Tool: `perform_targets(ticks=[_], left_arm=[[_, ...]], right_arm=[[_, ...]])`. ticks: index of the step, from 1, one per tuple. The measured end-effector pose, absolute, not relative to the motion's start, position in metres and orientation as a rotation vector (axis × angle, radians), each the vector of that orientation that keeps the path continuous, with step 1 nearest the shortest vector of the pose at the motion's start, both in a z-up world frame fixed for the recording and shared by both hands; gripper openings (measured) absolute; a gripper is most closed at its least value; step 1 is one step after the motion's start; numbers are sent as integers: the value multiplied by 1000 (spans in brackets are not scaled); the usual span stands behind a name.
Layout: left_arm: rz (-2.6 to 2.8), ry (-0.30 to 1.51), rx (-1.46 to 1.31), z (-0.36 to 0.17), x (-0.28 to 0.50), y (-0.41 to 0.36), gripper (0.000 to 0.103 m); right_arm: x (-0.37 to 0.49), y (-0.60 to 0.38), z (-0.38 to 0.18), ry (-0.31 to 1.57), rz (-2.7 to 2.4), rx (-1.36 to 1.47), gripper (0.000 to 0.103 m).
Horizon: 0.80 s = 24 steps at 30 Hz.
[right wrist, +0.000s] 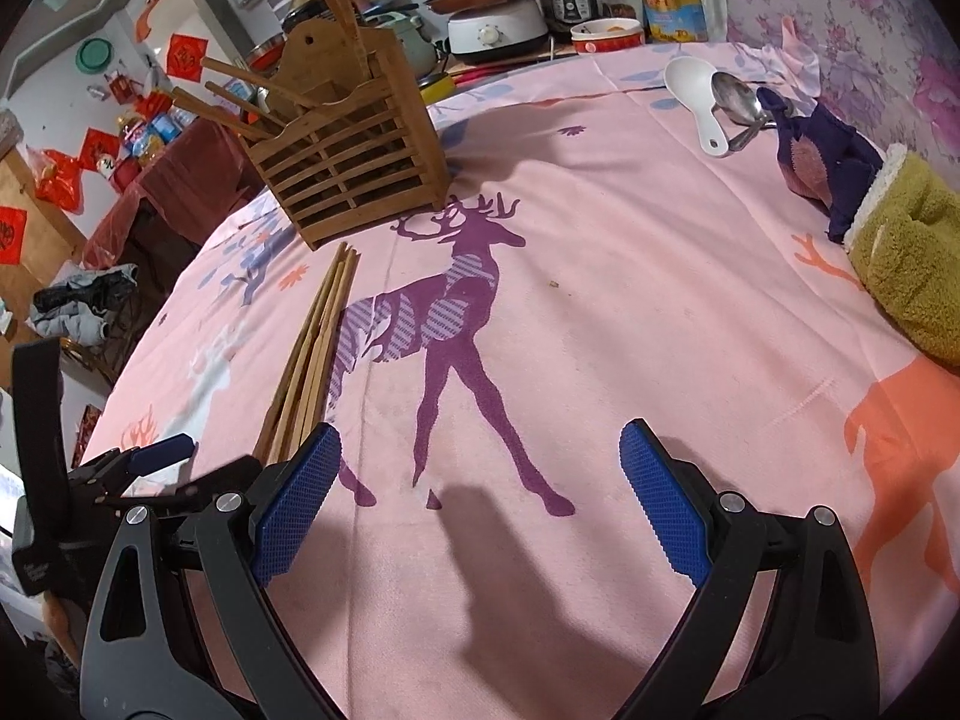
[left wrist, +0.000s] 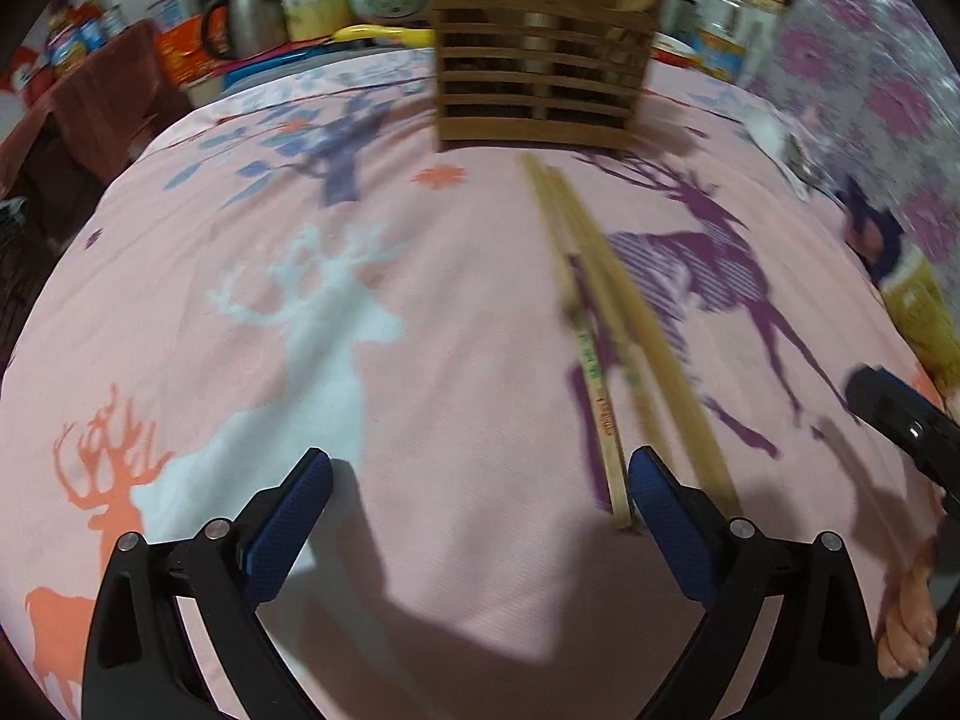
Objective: Organize utensils
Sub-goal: 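Move both open tools back down to the loose chopsticks, then close the left tool on a chopstick while the right tool grasps another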
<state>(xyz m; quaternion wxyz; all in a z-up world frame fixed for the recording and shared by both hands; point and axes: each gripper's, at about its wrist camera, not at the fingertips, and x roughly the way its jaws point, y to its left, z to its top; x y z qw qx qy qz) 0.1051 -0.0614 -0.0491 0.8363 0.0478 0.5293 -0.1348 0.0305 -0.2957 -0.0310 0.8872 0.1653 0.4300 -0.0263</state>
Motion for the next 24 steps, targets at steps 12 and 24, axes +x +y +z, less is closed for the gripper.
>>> perform_targets(ticks=[12,24], left_arm=[[-305,1085,110,-45,103,-65,66],[-239,1080,7,-41,97,-27,7]], right_arm=[[31,-294,-31,894,-57,330,91],[33,-265,-35,925,62,208,56]])
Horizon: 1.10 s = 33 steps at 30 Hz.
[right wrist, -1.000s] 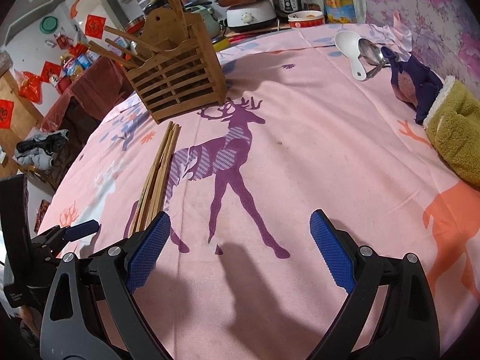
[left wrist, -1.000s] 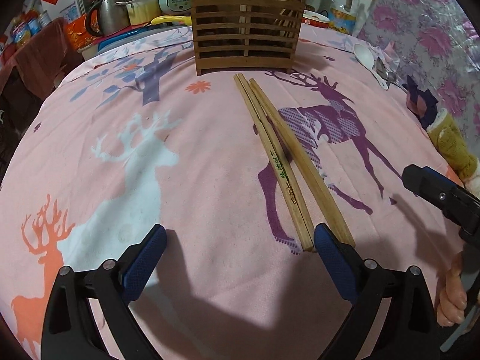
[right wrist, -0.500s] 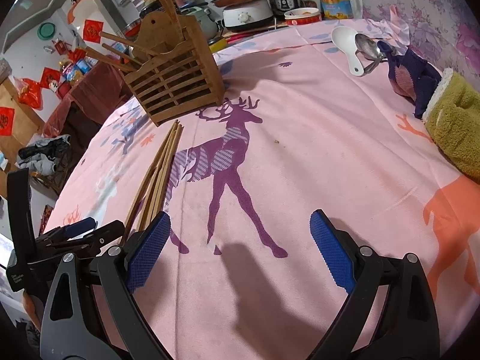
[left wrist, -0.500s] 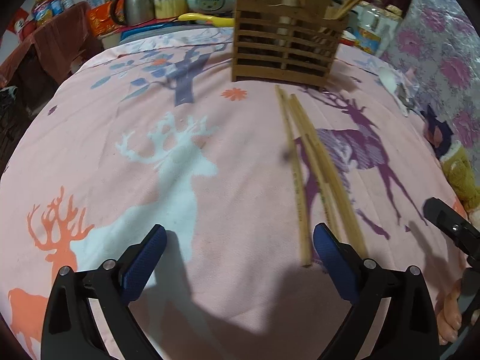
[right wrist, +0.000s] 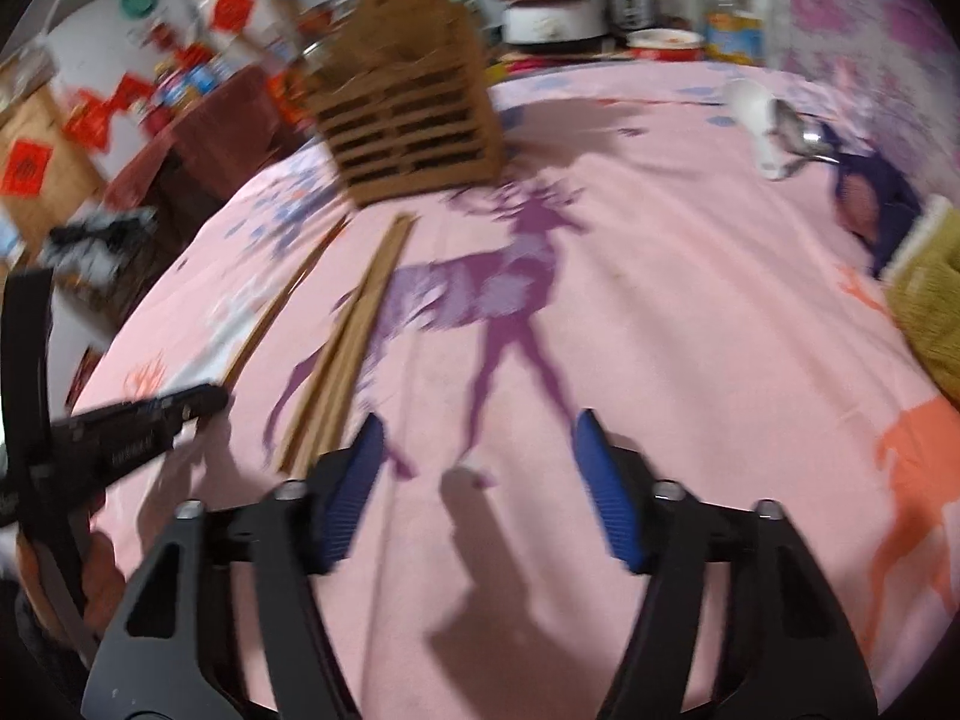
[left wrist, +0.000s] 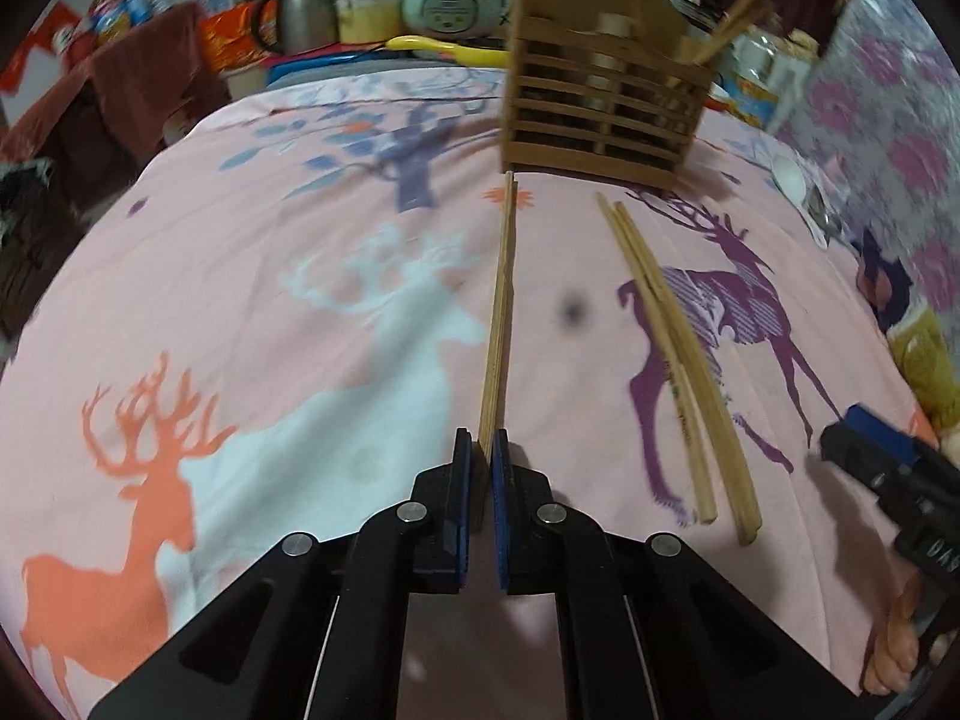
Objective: Organize utensils
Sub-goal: 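Close the left tool on a chopstick while the right tool grasps another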
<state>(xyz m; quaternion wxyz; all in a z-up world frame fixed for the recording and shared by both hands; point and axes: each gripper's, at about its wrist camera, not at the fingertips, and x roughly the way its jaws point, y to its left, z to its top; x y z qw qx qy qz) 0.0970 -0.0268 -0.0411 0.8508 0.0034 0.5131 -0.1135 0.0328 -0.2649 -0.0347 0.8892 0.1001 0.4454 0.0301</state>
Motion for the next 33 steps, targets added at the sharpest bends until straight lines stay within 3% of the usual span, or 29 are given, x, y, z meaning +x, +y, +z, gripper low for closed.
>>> perform_targets(ticks=[3,9,12,14,16,22,26,28,33], left_arm=[[-255,1091,-38,-41,97,-19,8],[-316,1096,-73,-40,97,-20,28],[-324,1090,-50,-40,95,-26,42],[-303,1086,-23,-40,94,-28,63],[-251,1088,6,-41,95,-28,75],[-248,1092,-22,-41,96,-21,77],[-241,1091,-3,-41,96,-22,77],[-241,1092,-5,-41,96,-22,77],[-243,1092,-10,-41,96,-21,77]], right_arm=[[32,-245,-36,942,145,135,52],[24,-218,-40,965,221,16,52],[23,-213,-40,968,237,-8,52],[25,-212,-43,986,227,-12,52],[24,-209,-43,986,219,-34,52],[29,-195,-44,983,223,-98,51],[38,-219,-44,976,108,-21,37],[41,-245,-43,971,37,68,35],[38,-252,-43,967,71,109,37]])
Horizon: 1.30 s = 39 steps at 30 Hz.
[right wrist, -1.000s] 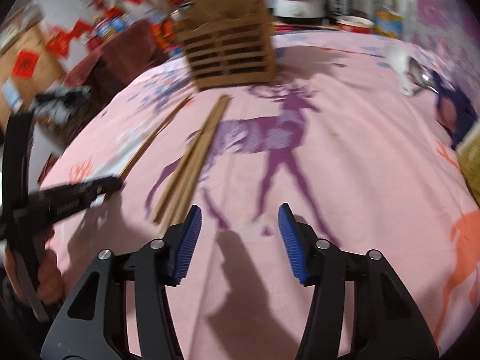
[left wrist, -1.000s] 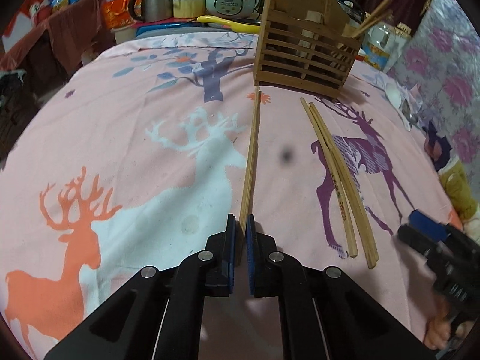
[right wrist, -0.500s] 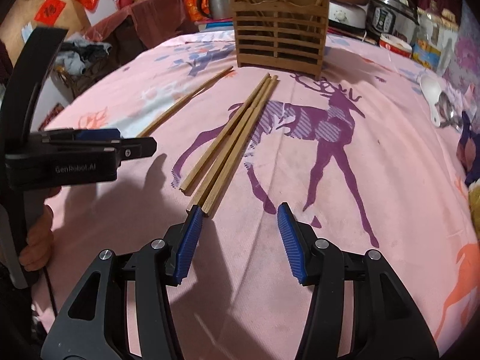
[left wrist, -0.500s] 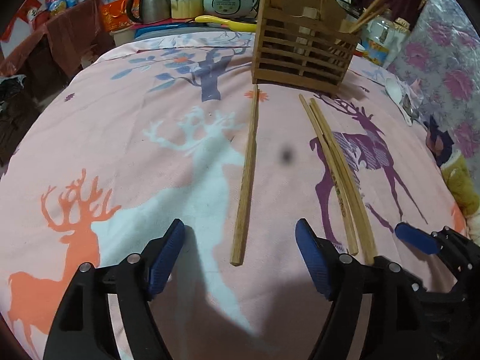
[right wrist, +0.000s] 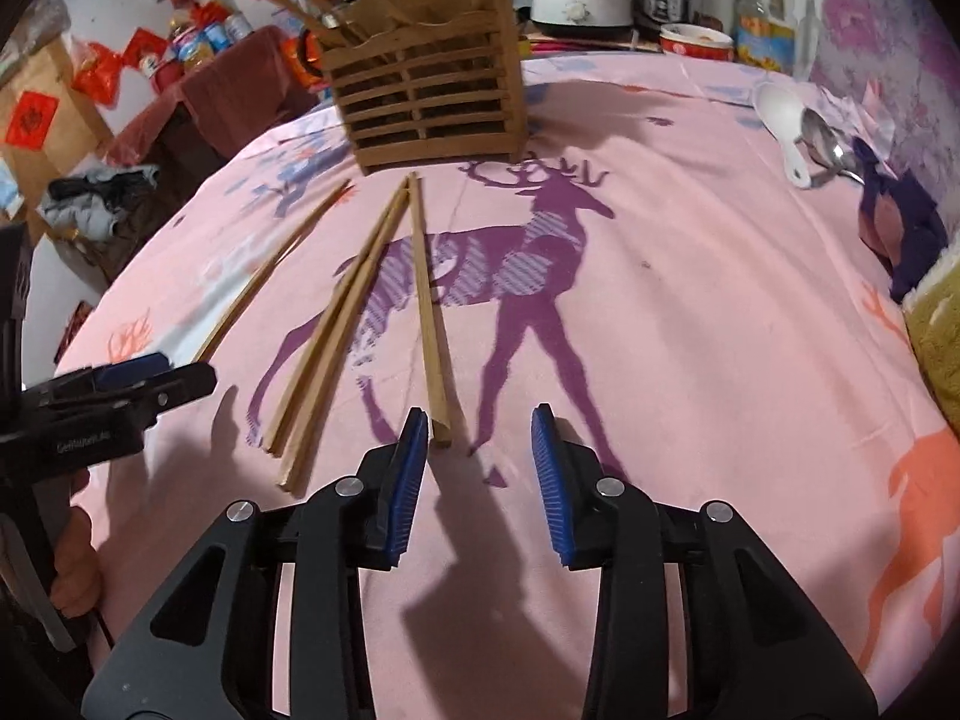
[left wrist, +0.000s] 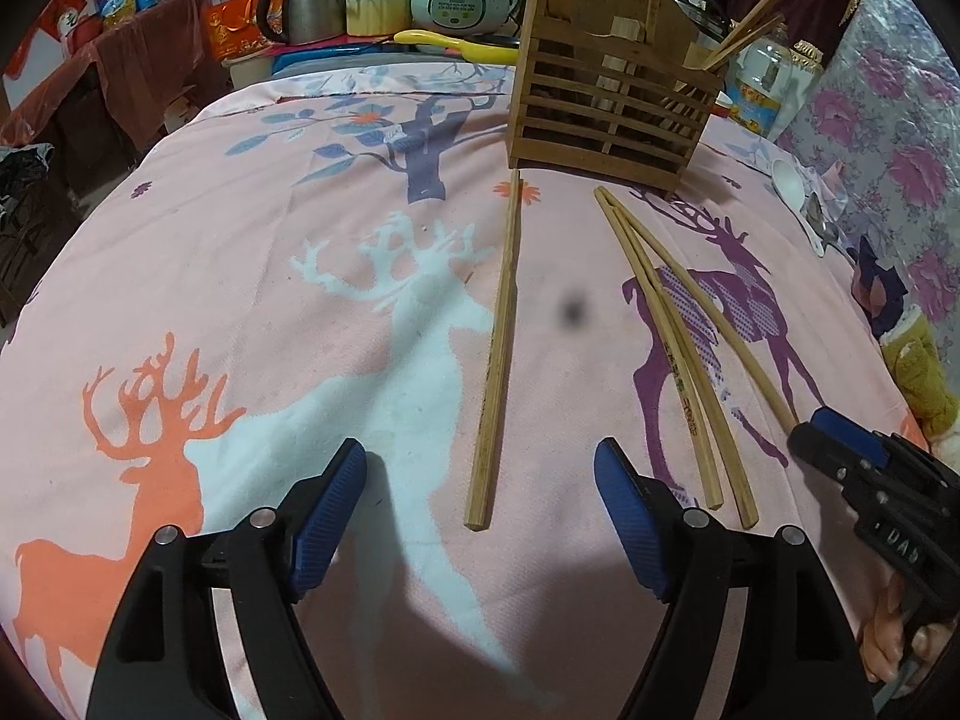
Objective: Organize utensils
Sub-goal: 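Close the left tool on a chopstick while the right tool grasps another, then raise the left tool's chopstick into the holder while the right tool inserts its own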
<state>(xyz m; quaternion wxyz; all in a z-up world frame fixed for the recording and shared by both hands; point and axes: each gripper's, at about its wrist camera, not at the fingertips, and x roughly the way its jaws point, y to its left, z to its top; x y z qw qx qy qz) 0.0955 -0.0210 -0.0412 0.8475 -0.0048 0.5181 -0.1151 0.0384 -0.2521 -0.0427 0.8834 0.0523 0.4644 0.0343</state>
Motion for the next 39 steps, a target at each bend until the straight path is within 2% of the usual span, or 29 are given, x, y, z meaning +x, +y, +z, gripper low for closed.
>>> perform_targets(ticks=[6,9,11,12,13,14,16,19,22,25,27,29,39], left_arm=[[-248,1089,-6,-40,94,-22,77],[-268,1079,26,-40,90,-30,73],[-272,1073,61,-40,88,-36,56],[-265,1071,79,-41,87,-38,53],[-262,1068,83,-41,87,-38,46],[-263,1066,84,-41,87,-38,39],[-266,1064,73,-41,86,-36,31],[-269,1065,70,-41,86,-36,31],[-282,1064,83,-41,85,-39,42],[-274,1057,119,-42,83,-44,42],[-274,1053,110,-41,82,-42,31],[-282,1056,84,-40,83,-38,7],[-289,999,17,-25,72,-26,7]], right_arm=[[40,-239,-45,976,96,58,39],[40,-241,-44,975,92,68,35],[41,-243,-45,974,84,76,15],[41,-246,-45,976,83,91,12],[41,-247,-45,976,81,99,8],[41,-248,-45,976,80,105,8],[41,-247,-45,976,78,101,8],[41,-244,-45,980,81,83,11],[41,-245,-45,980,83,85,11],[41,-244,-45,979,82,91,9],[40,-244,-44,973,81,96,8],[38,-246,-42,958,76,92,8],[24,-246,-22,846,57,67,8]])
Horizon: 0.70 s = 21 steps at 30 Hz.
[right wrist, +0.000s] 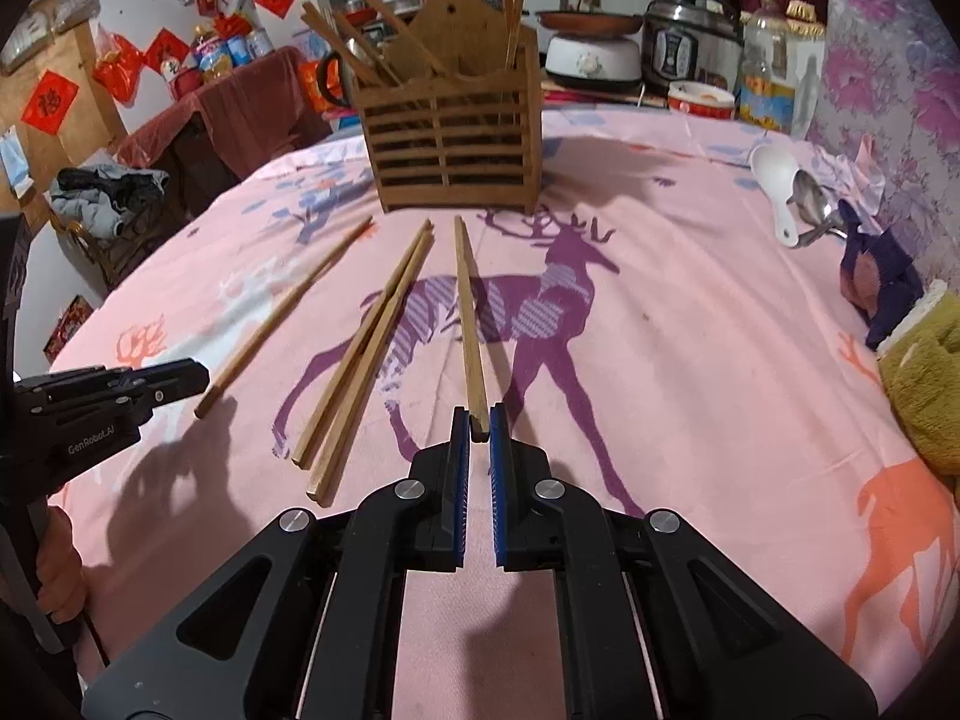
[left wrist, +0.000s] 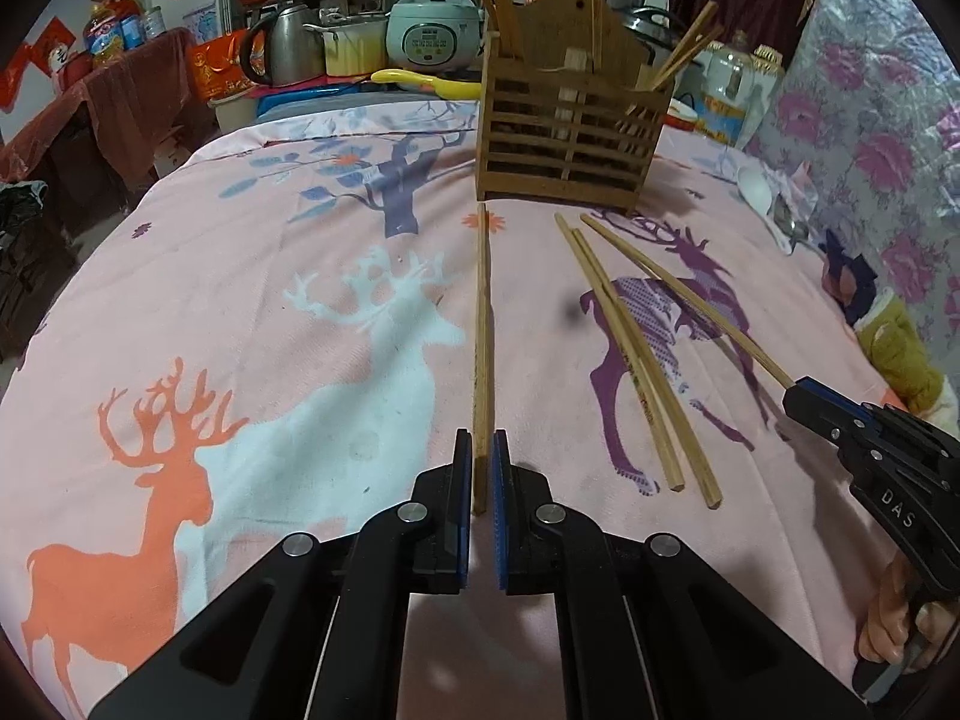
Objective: Organize utensils
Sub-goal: 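Raise the left tool's chopstick into the holder while the right tool inserts its own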
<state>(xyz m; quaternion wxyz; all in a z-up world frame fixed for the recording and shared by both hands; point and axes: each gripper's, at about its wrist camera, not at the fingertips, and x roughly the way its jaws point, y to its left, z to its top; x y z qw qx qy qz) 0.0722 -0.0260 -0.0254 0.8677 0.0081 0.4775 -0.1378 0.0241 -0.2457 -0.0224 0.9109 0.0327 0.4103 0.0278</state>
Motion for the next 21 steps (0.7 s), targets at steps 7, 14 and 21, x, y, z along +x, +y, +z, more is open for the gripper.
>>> perform_targets(ticks=[7,14,21], left_arm=[[-288,1041,10,-32,72,-25,8],[-257,1062,45,-40,82,-32,33],[-270,1051,95,-41,81,-39,5]], right_arm=[[21,-248,-17,817,68,87,7],[21,-247,-19,828,70,82,7],[27,-244,-29,898,91,91,13]])
